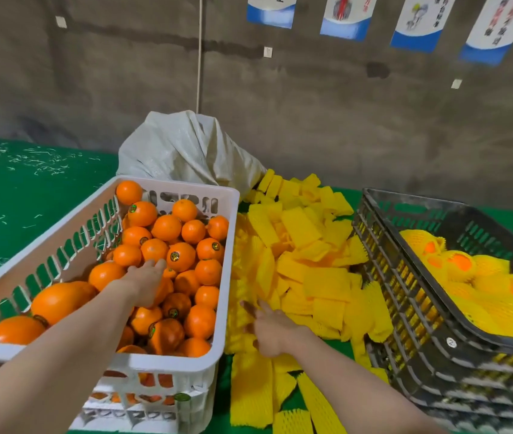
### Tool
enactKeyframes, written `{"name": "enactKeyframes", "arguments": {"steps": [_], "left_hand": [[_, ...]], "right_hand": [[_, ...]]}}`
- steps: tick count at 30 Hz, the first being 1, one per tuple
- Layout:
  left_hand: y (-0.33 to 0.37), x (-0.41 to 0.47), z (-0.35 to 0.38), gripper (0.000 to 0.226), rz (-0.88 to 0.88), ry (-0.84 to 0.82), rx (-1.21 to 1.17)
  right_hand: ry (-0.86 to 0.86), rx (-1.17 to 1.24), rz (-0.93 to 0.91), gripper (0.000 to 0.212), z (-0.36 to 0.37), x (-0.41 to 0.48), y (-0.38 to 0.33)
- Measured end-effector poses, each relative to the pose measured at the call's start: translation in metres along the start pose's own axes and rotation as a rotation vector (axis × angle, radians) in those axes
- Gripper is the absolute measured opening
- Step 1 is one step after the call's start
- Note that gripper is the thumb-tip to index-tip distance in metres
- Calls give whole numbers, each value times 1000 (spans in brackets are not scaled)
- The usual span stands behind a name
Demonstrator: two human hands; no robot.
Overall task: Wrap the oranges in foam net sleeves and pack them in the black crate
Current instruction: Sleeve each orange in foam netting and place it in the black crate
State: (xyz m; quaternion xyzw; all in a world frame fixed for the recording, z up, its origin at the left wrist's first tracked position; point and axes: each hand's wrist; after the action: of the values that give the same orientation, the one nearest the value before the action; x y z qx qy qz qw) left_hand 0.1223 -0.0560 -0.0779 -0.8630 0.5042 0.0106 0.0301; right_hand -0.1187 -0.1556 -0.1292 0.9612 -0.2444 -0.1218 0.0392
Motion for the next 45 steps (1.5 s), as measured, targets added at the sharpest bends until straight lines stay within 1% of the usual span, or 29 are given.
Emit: {"name": "enactKeyframes", "arguments": {"steps": [1,3,5,6,8,11,12,14,16,17,19,21,22,24,26,28,29,30,32,33,34,35,37,38,39,41,42,44,45], "left_hand": [[-4,-1,1,69,-15,-26,7],[-6,-3,2,69,-31,-71,21],[-8,1,-1,68,-96,-35,-51],[-8,3,-3,70,-141,20,-133],[-4,7,-10,77,-208,179,-378],[8,4,-30,77,-293,430,-953],[14,1,-39,74,-315,482,-1129],[29,-6,-58,65,-315,503,-1437],[49,-18,-80,57,-268,432,-1700],[60,-24,-89,55,-241,382,-1799],[85,-36,-104,55,-219,249,-1923],[112,-46,-112,53,-234,61,-2038],[127,-51,-115,45,-252,-17,-2102],[155,-59,-117,30,-311,-113,-2194],[180,-63,-117,26,-364,-151,-2225],[197,-67,-114,22,-364,-160,-2289],[202,-68,-112,19,-349,-167,-2339],[206,-70,-110,21,-337,-189,-2395],[210,-72,-103,41,-300,-278,-2498],[212,-73,-100,46,-282,-317,-2522],[214,-75,-98,45,-277,-336,-2523],[216,-76,-95,41,-280,-325,-2508],[224,-81,-93,34,-292,-251,-2479],[227,-83,-92,27,-303,-208,-2464],[230,-84,-91,20,-312,-166,-2447],[233,-86,-89,23,-334,-99,-2408],[233,-87,-88,28,-344,-85,-2391],[232,-92,-87,42,-353,-49,-2358],[232,-94,-87,53,-351,-29,-2348]], "right_hand": [[30,24,21,47,1,2,1],[207,176,86,40,-2,4,8],[437,401,192,39,-14,1,20],[535,503,267,42,-22,-3,27],[674,713,428,49,-41,-14,40],[702,983,559,65,-63,-36,55],[702,1030,571,67,-68,-43,59],[754,1065,558,59,-79,-57,68],[854,1097,556,49,-89,-71,74],[935,1111,569,44,-94,-77,75],[1183,1103,567,30,-104,-88,72],[1446,995,476,18,-116,-98,61],[1544,896,409,16,-120,-101,55],[1655,730,296,13,-121,-104,46],[1627,711,203,13,-118,-108,38],[1503,816,119,19,-109,-114,33],[1430,922,81,23,-105,-120,31],[1363,1077,51,27,-102,-125,31],[1256,1495,55,23,-101,-130,33],[1240,1656,124,17,-100,-129,36],[1244,1717,253,11,-100,-127,41],[1226,1748,377,15,-101,-124,44],[1086,1843,572,41,-107,-119,49],[999,1900,640,49,-109,-118,52],[919,1936,675,46,-111,-118,55],[854,1879,673,20,-111,-125,61],[870,1804,671,13,-110,-128,63],[942,1620,651,14,-105,-133,71],[968,1578,627,14,-103,-136,74]]}}
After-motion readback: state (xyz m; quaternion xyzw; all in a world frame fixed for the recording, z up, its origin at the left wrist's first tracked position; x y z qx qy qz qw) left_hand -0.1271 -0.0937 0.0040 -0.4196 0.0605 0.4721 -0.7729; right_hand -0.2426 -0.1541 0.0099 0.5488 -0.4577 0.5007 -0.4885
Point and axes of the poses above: each hand's wrist, its own x-axis towards the middle knuckle, its own z-axis out of the palm, y = z × x, and after that the axes turned 14 degrees about y, right-handed
